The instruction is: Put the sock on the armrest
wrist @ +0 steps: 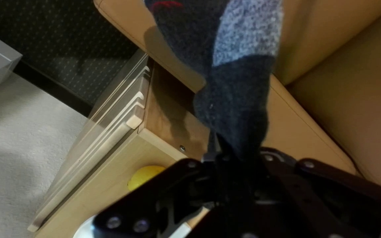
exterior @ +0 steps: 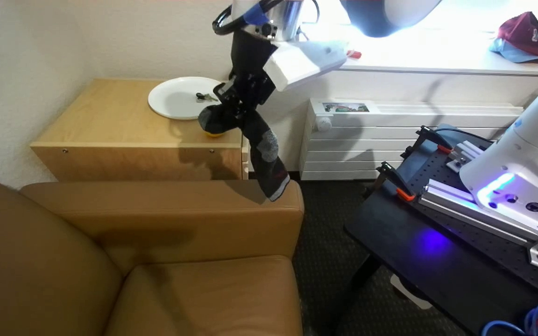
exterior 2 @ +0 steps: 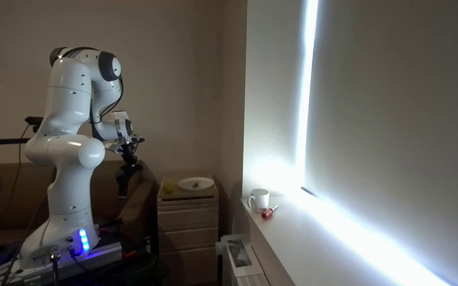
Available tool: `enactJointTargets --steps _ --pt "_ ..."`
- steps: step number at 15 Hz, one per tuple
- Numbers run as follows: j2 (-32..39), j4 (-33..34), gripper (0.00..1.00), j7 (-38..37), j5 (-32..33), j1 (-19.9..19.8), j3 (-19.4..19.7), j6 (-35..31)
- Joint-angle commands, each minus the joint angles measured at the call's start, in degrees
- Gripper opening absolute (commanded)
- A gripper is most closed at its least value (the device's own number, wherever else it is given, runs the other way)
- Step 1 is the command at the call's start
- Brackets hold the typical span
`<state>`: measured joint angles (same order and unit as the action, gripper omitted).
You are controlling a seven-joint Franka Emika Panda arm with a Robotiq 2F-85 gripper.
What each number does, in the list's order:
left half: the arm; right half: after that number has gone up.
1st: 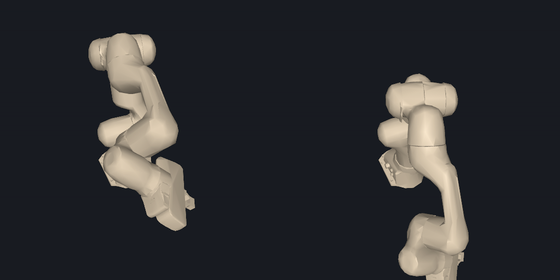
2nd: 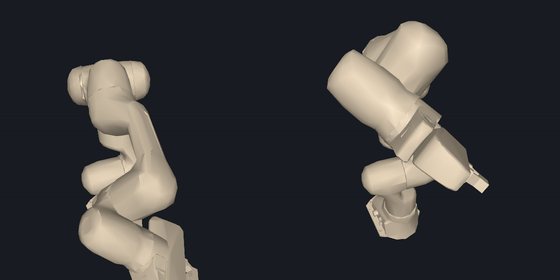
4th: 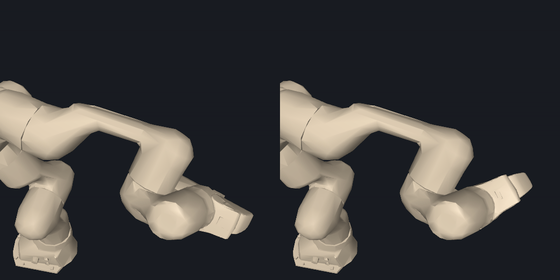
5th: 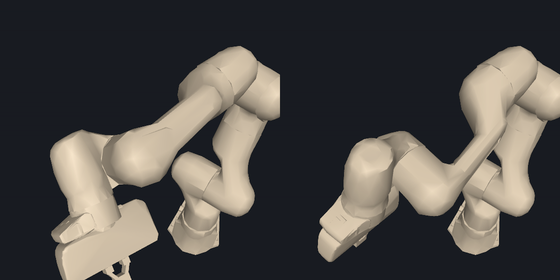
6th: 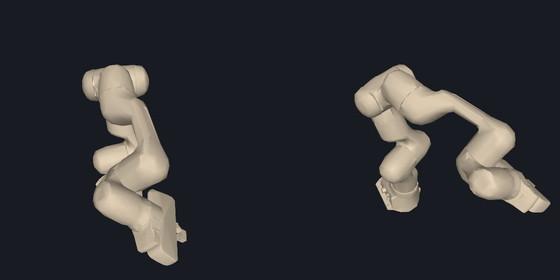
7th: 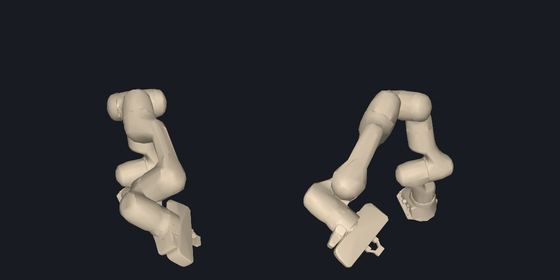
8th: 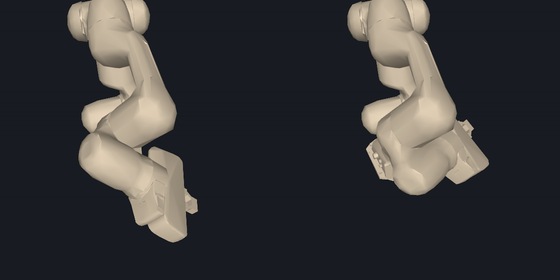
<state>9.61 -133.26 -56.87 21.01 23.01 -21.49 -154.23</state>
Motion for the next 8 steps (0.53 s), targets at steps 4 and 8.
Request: enactJointTargets --steps 4,8 --pt "5.7 2.1 0.03 -6.0 3.0 1.2 2.5 -1.3" --pt "11.6 5.1 0.03 -14.2 5.5 2.9 5.2 -2.5"
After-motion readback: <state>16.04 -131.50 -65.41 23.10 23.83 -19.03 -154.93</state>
